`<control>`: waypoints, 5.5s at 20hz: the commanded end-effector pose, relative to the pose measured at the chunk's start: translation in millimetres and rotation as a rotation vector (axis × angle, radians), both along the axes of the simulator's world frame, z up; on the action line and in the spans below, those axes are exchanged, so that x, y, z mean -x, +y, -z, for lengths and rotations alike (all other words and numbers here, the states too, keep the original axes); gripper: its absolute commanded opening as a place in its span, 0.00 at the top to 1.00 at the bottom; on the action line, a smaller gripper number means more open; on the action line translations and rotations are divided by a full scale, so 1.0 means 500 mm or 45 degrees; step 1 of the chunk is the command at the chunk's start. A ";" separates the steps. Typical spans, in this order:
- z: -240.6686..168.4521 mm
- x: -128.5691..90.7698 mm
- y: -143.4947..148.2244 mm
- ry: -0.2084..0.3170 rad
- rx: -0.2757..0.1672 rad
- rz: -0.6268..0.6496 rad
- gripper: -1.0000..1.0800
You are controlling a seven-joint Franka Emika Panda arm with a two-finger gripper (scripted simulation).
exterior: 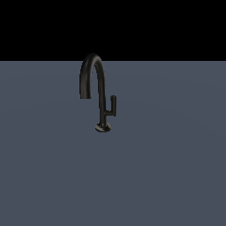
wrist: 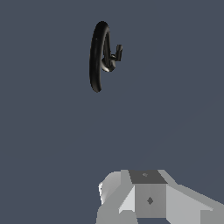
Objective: Turn on the faucet by rotating a designated handle.
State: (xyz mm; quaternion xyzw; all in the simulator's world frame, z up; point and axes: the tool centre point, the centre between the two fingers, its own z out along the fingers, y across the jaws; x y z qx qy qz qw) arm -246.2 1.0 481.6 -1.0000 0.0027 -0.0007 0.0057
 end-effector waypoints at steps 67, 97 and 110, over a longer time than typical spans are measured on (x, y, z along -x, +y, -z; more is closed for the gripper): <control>0.480 -0.580 -0.049 1.160 -1.319 1.353 1.00; 0.674 -0.614 -0.020 1.468 -1.672 1.708 1.00; 0.648 -0.543 -0.008 1.468 -1.672 1.707 1.00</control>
